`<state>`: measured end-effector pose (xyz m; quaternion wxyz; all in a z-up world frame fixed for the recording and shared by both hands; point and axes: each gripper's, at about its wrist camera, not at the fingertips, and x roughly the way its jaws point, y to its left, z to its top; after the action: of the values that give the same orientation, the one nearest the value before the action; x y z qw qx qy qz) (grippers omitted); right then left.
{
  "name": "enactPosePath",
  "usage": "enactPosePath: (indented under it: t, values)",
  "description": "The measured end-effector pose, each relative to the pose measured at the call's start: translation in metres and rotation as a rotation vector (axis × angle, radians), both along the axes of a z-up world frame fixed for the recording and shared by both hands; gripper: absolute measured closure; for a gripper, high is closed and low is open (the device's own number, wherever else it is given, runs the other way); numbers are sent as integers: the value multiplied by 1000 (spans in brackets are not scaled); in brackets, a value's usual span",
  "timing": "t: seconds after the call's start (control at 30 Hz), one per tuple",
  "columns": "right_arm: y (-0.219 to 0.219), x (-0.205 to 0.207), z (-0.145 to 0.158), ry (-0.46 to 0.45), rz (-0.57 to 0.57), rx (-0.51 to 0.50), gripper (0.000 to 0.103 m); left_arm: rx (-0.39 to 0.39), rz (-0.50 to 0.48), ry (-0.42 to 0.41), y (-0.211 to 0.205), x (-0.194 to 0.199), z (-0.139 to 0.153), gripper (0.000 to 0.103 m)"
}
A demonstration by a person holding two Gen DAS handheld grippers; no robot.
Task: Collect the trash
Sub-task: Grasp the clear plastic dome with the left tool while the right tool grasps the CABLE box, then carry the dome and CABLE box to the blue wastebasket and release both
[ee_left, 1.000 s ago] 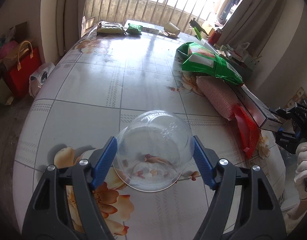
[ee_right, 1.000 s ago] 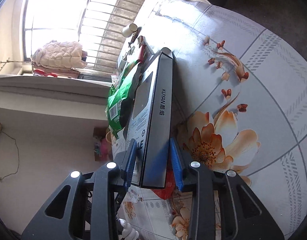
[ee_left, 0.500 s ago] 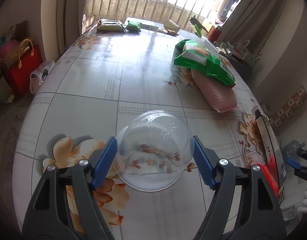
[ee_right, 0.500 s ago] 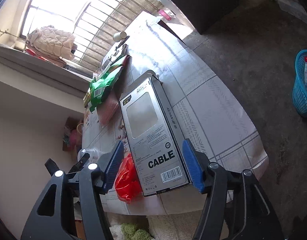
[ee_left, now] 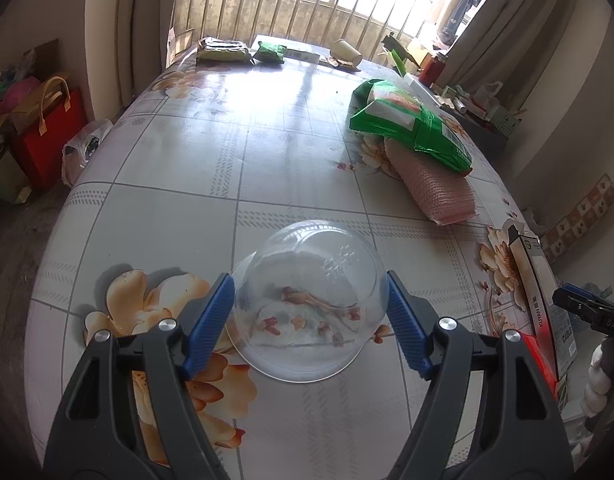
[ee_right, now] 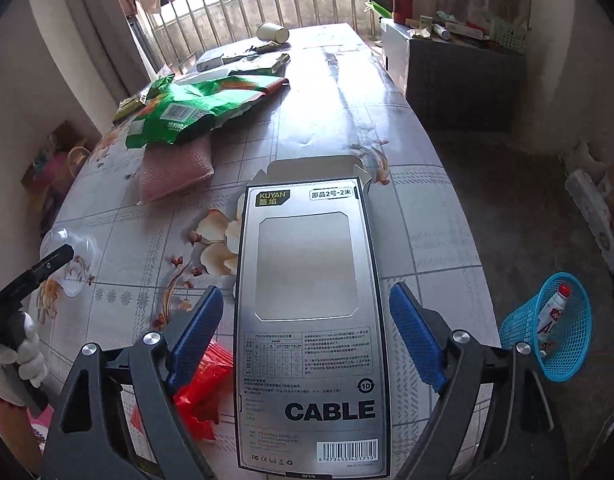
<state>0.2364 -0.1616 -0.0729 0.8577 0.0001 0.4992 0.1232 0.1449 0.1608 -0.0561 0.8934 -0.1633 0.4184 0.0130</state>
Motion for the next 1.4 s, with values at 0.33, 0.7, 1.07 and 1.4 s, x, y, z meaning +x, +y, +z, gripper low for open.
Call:
enactPosePath:
  t: [0.33,0.7,1.07,1.4]
  values:
    - [16,9,-25,56,15,-107,16,-1,-4,1,0,0,0,32]
    - [20,4,-26,23,5,-139,21,0,-3,1,0,0,0,32]
    - [-5,-3,-11,6,-63,-50,22,2,8,-10,3,0,9,32]
    - [-22,-13,11,-27,-93,21,22,0,-2,-62,-4,-6,32,32]
